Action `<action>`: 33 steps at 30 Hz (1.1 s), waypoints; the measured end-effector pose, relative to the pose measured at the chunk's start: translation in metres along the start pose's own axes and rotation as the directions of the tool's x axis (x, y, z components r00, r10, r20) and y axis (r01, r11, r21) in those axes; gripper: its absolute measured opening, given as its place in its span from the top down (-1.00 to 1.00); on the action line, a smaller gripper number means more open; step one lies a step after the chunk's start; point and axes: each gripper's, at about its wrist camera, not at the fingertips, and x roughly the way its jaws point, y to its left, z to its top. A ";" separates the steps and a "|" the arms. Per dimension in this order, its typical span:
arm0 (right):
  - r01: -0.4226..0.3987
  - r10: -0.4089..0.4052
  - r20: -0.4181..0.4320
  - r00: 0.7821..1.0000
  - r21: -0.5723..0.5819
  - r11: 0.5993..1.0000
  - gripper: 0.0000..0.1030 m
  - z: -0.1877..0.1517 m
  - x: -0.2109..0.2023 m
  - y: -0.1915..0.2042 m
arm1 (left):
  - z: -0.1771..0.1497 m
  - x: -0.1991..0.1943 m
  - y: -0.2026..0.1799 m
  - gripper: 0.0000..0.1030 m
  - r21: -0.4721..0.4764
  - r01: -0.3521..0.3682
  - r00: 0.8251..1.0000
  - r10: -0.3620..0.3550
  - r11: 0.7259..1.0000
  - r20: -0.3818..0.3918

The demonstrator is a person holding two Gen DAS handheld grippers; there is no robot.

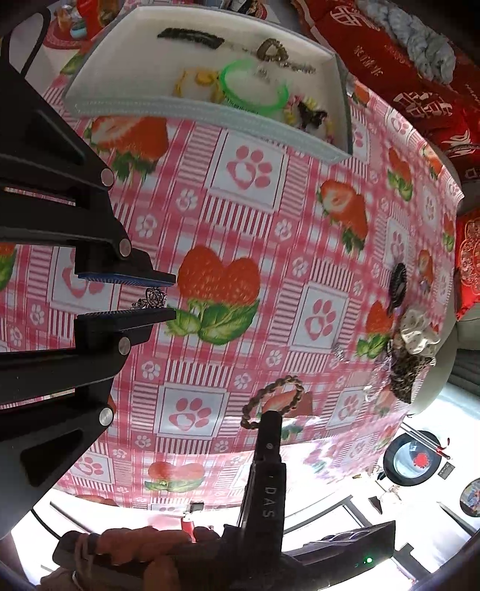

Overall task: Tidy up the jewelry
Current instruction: 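Grasp the silver pearl charm with the left tool while the right tool grasps the braided brown bracelet, then carry both items over the white tray and open both tools to release them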

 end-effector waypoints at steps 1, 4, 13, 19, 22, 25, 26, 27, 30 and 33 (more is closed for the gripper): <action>-0.003 0.003 0.001 1.000 -0.003 1.000 0.90 -0.001 0.000 0.005 | 0.000 -0.001 0.003 0.65 0.003 -0.002 1.000 0.002 1.000 0.004; -0.009 0.009 0.002 1.000 -0.012 1.000 0.90 -0.003 0.001 0.020 | -0.001 -0.009 0.020 0.65 0.006 -0.005 1.000 0.005 1.000 0.016; -0.053 0.053 -0.001 0.999 -0.070 0.996 0.90 -0.012 0.008 0.097 | -0.011 -0.040 0.090 0.65 -0.027 -0.043 0.998 0.044 0.999 0.054; -0.085 0.083 -0.022 0.996 -0.135 0.987 0.90 -0.026 0.019 0.159 | -0.022 -0.054 0.145 0.65 -0.072 -0.081 0.994 0.086 0.994 0.070; -0.098 0.093 -0.041 0.995 -0.165 0.981 0.90 -0.034 0.028 0.187 | -0.028 -0.056 0.167 0.65 -0.091 -0.099 0.992 0.106 0.991 0.067; -0.111 0.100 -0.065 0.993 -0.199 0.974 0.90 -0.043 0.038 0.216 | -0.035 -0.051 0.195 0.65 -0.112 -0.118 0.991 0.124 0.987 0.050; -0.116 0.102 -0.075 0.992 -0.211 0.971 0.90 -0.046 0.042 0.226 | -0.037 -0.050 0.200 0.65 -0.116 -0.123 0.991 0.129 0.986 0.045; -0.119 0.103 -0.083 0.991 -0.222 0.968 0.90 -0.050 0.046 0.234 | -0.038 -0.048 0.207 0.65 -0.119 -0.129 0.990 0.134 0.985 0.040; -0.124 0.099 -0.109 0.989 -0.260 0.958 0.90 -0.059 0.058 0.258 | -0.042 -0.041 0.228 0.65 -0.134 -0.140 0.989 0.144 0.981 0.026; -0.124 0.089 -0.134 0.987 -0.281 0.952 0.90 -0.066 0.072 0.276 | -0.044 -0.035 0.244 0.65 -0.145 -0.152 0.988 0.157 0.978 0.018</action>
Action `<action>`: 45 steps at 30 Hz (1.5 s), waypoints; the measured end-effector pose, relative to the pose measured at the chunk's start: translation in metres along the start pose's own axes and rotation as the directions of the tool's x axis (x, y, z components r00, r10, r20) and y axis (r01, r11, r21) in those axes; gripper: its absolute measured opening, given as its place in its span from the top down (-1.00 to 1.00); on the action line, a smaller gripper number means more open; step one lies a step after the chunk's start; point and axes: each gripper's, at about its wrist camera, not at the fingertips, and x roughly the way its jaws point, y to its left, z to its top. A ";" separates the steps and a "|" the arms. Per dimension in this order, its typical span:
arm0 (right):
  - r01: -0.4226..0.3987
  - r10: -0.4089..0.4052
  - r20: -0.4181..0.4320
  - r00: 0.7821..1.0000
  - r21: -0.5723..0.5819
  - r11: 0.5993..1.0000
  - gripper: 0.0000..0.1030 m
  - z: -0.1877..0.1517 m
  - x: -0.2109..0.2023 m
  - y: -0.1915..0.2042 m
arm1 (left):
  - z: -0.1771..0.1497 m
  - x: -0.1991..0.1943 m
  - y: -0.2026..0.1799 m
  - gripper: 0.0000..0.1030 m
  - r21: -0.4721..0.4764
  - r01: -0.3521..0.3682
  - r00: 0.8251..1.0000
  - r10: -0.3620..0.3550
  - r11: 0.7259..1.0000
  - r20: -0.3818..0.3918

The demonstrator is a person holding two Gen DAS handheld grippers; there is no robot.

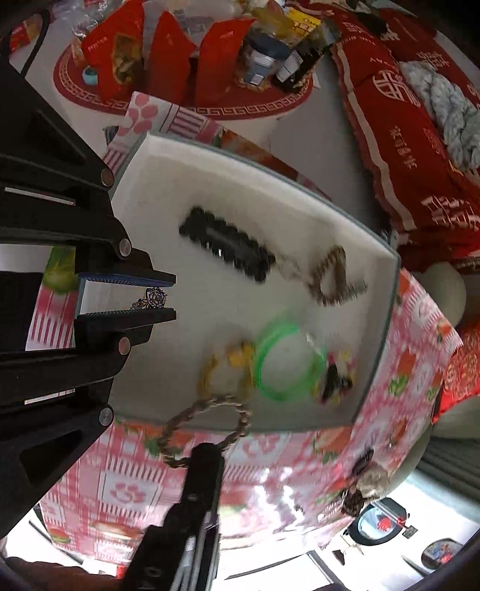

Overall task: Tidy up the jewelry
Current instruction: 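Carry both items over the white tray and open both tools to release them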

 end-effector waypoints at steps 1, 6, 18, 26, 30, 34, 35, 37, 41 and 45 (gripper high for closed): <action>0.001 -0.001 -0.009 1.000 -0.003 1.000 0.90 0.000 0.005 0.004 | 0.001 0.004 0.005 0.65 -0.004 -0.003 1.000 0.003 1.000 -0.004; 0.014 -0.015 -0.055 0.998 -0.025 1.000 0.91 0.001 0.032 0.022 | 0.000 0.018 0.017 0.65 0.000 -0.013 1.000 0.013 1.000 -0.024; 0.073 -0.077 -0.137 0.988 -0.040 0.997 0.91 -0.002 0.070 0.026 | -0.001 0.037 0.027 0.65 0.018 -0.036 0.998 0.037 0.999 -0.048; 0.092 -0.096 -0.158 0.983 -0.037 0.995 0.90 -0.006 0.084 0.030 | -0.001 0.041 0.028 0.65 0.024 -0.043 0.997 0.044 0.999 -0.060; 0.097 -0.102 -0.157 0.982 -0.038 0.995 0.90 -0.005 0.087 0.035 | -0.001 0.041 0.024 0.64 0.049 -0.058 0.996 0.061 0.997 -0.060; 0.098 -0.102 -0.158 0.982 -0.039 0.994 0.90 -0.005 0.087 0.034 | 0.000 0.040 0.022 0.64 0.039 -0.072 0.995 0.075 0.997 -0.067; 0.097 -0.102 -0.158 0.982 -0.038 0.995 0.90 -0.005 0.087 0.034 | 0.001 0.039 0.023 0.64 0.033 -0.073 0.995 0.075 0.997 -0.067; 0.094 -0.099 -0.158 0.983 -0.038 0.995 0.90 -0.005 0.087 0.034 | 0.002 0.036 0.022 0.64 0.029 -0.073 0.995 0.075 0.997 -0.062; 0.085 -0.090 -0.157 0.984 -0.036 0.996 0.89 -0.006 0.084 0.029 | 0.003 0.033 0.020 0.64 0.053 -0.087 0.995 0.089 0.995 -0.047; 0.074 -0.077 -0.141 0.987 -0.027 0.997 0.89 -0.004 0.074 0.024 | 0.003 0.030 0.020 0.64 0.052 -0.090 0.995 0.092 0.995 -0.047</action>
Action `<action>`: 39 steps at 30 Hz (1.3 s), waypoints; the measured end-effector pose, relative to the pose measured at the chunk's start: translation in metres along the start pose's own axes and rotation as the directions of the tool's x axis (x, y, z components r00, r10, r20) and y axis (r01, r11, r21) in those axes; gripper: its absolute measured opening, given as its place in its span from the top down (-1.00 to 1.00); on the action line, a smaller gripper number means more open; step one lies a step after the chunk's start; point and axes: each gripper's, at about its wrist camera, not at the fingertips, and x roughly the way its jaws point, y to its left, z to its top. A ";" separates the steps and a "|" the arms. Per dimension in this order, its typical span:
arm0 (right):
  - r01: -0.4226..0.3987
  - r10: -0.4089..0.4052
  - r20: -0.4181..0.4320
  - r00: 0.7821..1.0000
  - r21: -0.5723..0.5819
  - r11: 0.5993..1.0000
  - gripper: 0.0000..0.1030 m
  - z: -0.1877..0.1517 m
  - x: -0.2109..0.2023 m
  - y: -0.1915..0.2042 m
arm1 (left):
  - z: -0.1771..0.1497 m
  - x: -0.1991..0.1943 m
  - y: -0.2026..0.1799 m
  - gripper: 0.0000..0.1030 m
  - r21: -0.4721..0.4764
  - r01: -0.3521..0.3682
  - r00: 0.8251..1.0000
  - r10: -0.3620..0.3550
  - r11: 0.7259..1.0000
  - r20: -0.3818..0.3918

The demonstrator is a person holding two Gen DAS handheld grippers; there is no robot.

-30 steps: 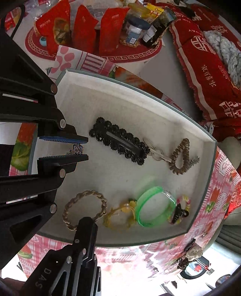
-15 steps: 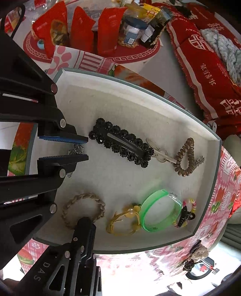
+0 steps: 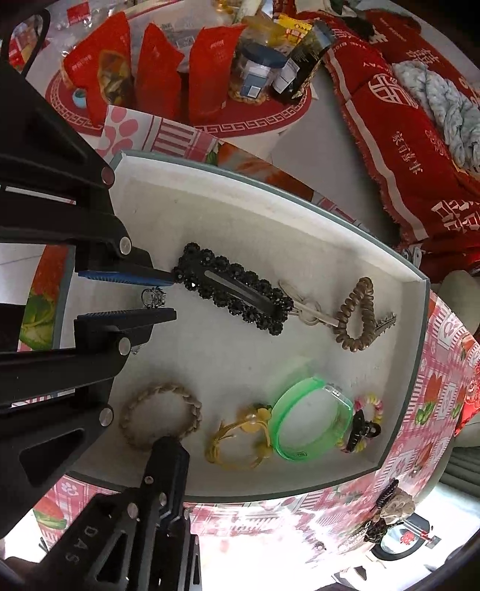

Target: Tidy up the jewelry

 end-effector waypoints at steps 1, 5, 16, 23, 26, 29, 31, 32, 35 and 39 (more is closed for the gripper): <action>-0.001 0.001 0.005 1.000 0.002 1.000 0.89 0.000 -0.002 0.000 | 0.000 0.000 0.000 0.64 0.000 -0.001 1.000 0.001 1.000 -0.001; -0.010 0.009 0.031 0.999 0.018 1.000 0.89 0.002 -0.016 -0.004 | -0.001 -0.002 -0.002 0.64 0.005 -0.005 1.000 0.005 1.000 0.004; -0.015 0.011 0.089 0.996 0.040 0.999 0.89 -0.003 -0.052 -0.016 | -0.001 -0.019 -0.005 -0.98 -0.009 -0.009 0.998 0.010 1.000 0.067; -0.006 0.001 0.086 0.996 0.056 0.998 0.89 -0.005 -0.061 -0.023 | 0.001 -0.018 -0.005 -0.99 -0.017 -0.001 0.999 0.002 1.000 0.047; 0.001 -0.006 0.081 0.997 0.063 0.998 0.89 -0.005 -0.062 -0.023 | 0.002 -0.020 -0.005 -1.00 -0.013 -0.010 0.999 0.011 1.000 0.040; 0.004 -0.009 0.067 0.998 0.073 0.997 0.89 -0.005 -0.063 -0.025 | 0.003 -0.023 -0.004 -1.00 -0.012 -0.019 0.999 0.019 1.000 0.030; 0.011 -0.015 0.060 0.998 0.074 0.997 0.89 -0.006 -0.063 -0.025 | 0.004 -0.026 -0.003 -1.00 -0.017 -0.026 0.999 0.027 1.000 0.026; 0.014 -0.018 0.057 0.998 0.073 0.997 0.89 -0.006 -0.064 -0.025 | 0.004 -0.027 -0.002 -1.00 -0.021 -0.025 0.999 0.026 0.999 0.023; 0.022 -0.026 0.049 0.998 0.068 0.997 0.88 -0.005 -0.068 -0.024 | 0.005 -0.034 0.000 -1.00 -0.034 -0.010 1.000 0.010 0.999 0.016; 0.030 -0.033 0.049 0.998 0.060 0.998 0.81 -0.004 -0.076 -0.021 | 0.005 -0.050 0.002 -1.00 -0.040 0.001 1.000 0.000 0.999 0.028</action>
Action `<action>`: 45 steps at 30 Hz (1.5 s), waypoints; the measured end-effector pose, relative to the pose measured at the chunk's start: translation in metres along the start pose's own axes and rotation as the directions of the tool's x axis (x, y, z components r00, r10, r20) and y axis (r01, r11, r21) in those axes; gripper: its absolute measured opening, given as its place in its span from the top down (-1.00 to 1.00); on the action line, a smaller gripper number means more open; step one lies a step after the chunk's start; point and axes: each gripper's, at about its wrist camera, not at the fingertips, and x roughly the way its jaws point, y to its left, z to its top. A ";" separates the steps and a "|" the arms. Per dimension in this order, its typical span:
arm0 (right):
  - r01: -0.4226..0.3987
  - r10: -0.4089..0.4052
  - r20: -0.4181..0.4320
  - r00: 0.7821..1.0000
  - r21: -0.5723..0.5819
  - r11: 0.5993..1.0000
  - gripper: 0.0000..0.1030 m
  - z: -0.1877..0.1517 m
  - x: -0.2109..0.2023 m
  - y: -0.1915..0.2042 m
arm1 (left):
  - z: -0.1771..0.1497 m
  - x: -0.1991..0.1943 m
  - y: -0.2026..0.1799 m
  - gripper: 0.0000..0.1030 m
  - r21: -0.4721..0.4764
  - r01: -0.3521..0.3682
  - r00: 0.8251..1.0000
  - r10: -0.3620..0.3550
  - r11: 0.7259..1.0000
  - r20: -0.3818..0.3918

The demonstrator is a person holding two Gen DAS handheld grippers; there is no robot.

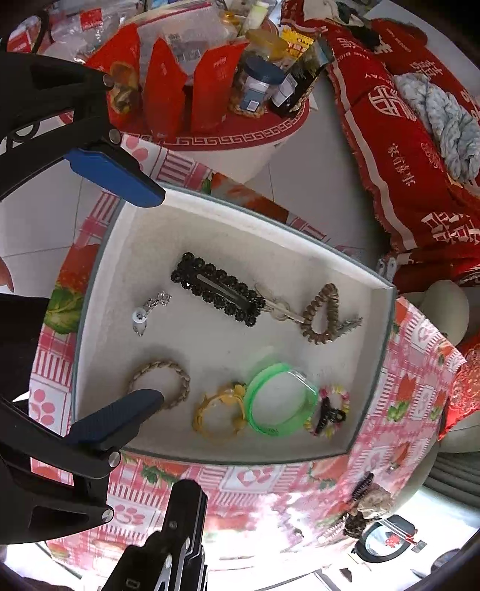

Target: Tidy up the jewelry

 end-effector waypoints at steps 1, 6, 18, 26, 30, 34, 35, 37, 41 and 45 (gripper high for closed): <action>0.001 -0.001 0.002 1.000 -0.002 1.000 0.67 0.000 -0.003 0.001 | 0.000 -0.005 0.000 -1.00 0.000 -0.002 1.000 0.002 1.000 0.003; 0.010 -0.010 0.019 1.000 -0.018 1.000 0.18 0.001 -0.023 0.009 | 0.000 -0.027 0.003 -1.00 0.000 0.014 1.000 -0.014 1.000 0.015; 0.070 -0.062 0.101 0.993 -0.082 0.994 -0.50 0.006 -0.085 0.035 | 0.008 -0.097 0.009 -1.00 -0.018 0.004 0.996 -0.002 1.000 0.086; 0.117 -0.099 0.168 0.981 -0.104 0.988 -0.61 0.006 -0.126 0.052 | 0.012 -0.135 0.010 -1.00 -0.024 -0.002 0.993 0.005 1.000 0.117; 0.153 -0.129 0.202 0.971 -0.110 0.982 -0.63 0.004 -0.141 0.059 | 0.012 -0.152 0.013 -1.00 -0.033 -0.011 0.990 0.016 0.999 0.143; 0.157 -0.131 0.220 0.967 -0.108 0.982 -0.91 0.003 -0.153 0.062 | 0.011 -0.161 0.016 -1.00 -0.038 -0.017 0.989 0.022 0.999 0.148; 0.159 -0.131 0.226 0.965 -0.109 0.981 -0.99 0.003 -0.155 0.063 | 0.011 -0.163 0.016 -1.00 -0.039 -0.018 0.988 0.024 0.999 0.152; 0.168 -0.136 0.247 0.959 -0.111 0.980 -0.99 0.002 -0.160 0.066 | 0.012 -0.166 0.016 -1.00 -0.039 -0.023 0.987 0.029 0.999 0.158; 0.182 -0.148 0.267 0.952 -0.108 0.977 -0.99 0.002 -0.167 0.071 | 0.013 -0.171 0.016 -1.00 -0.037 -0.029 0.985 0.035 0.999 0.168; 0.197 -0.161 0.280 0.946 -0.105 0.975 -0.99 0.002 -0.171 0.073 | 0.014 -0.175 0.015 -1.00 -0.034 -0.040 0.983 0.046 0.999 0.177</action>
